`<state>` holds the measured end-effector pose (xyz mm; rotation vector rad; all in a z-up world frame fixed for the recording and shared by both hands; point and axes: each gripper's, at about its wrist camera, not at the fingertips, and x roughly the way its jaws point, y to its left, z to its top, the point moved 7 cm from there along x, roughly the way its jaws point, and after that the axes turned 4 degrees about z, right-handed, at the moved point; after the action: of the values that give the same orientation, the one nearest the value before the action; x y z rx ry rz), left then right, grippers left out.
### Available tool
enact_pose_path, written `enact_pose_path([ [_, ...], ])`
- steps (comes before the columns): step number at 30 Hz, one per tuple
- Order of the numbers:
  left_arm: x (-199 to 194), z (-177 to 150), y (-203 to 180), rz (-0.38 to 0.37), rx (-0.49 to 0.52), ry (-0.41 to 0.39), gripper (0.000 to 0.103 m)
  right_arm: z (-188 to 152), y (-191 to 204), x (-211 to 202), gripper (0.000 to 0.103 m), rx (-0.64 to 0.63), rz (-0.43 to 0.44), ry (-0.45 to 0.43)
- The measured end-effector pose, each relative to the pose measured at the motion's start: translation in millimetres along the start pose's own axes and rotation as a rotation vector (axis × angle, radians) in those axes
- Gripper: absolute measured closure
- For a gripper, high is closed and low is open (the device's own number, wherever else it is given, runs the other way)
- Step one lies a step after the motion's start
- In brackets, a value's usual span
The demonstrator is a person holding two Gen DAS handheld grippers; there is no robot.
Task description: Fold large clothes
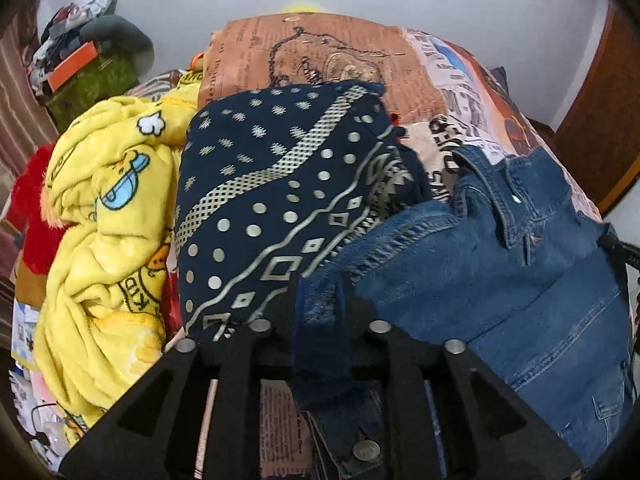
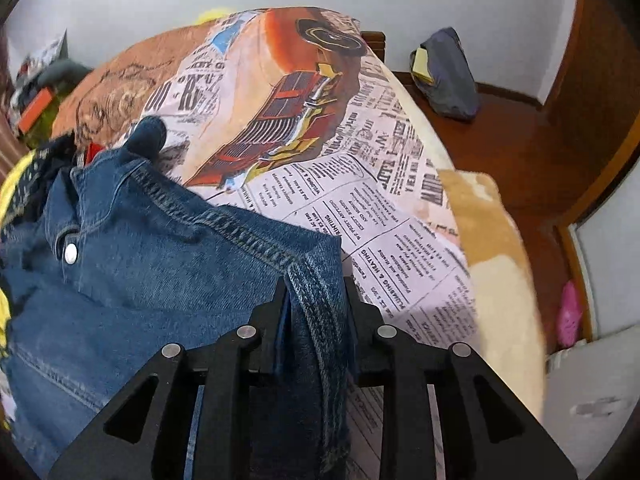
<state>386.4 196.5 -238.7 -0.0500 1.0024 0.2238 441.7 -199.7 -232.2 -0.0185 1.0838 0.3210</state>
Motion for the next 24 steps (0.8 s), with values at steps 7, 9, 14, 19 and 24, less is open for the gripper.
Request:
enact_pose_path([
  [7, -51, 2, -19, 0.016, 0.059, -0.089, 0.033, -7, 9, -62, 0.058, -0.035, 0.024, -0.047],
  [9, -68, 0, -21, 0.016, 0.064, -0.114, 0.024, -12, 11, -84, 0.045, -0.019, 0.044, -0.079],
  [14, -97, -10, -26, 0.028, 0.085, -0.151, 0.015, -30, 21, -128, 0.027, -0.031, 0.054, -0.133],
  [19, -114, -36, -24, 0.007, 0.087, -0.142, 0.012, -54, 27, -144, 0.027, -0.023, 0.097, -0.122],
  [24, -111, -77, -13, -0.013, 0.065, -0.085, 0.012, -86, 22, -139, 0.027, 0.022, 0.121, -0.089],
])
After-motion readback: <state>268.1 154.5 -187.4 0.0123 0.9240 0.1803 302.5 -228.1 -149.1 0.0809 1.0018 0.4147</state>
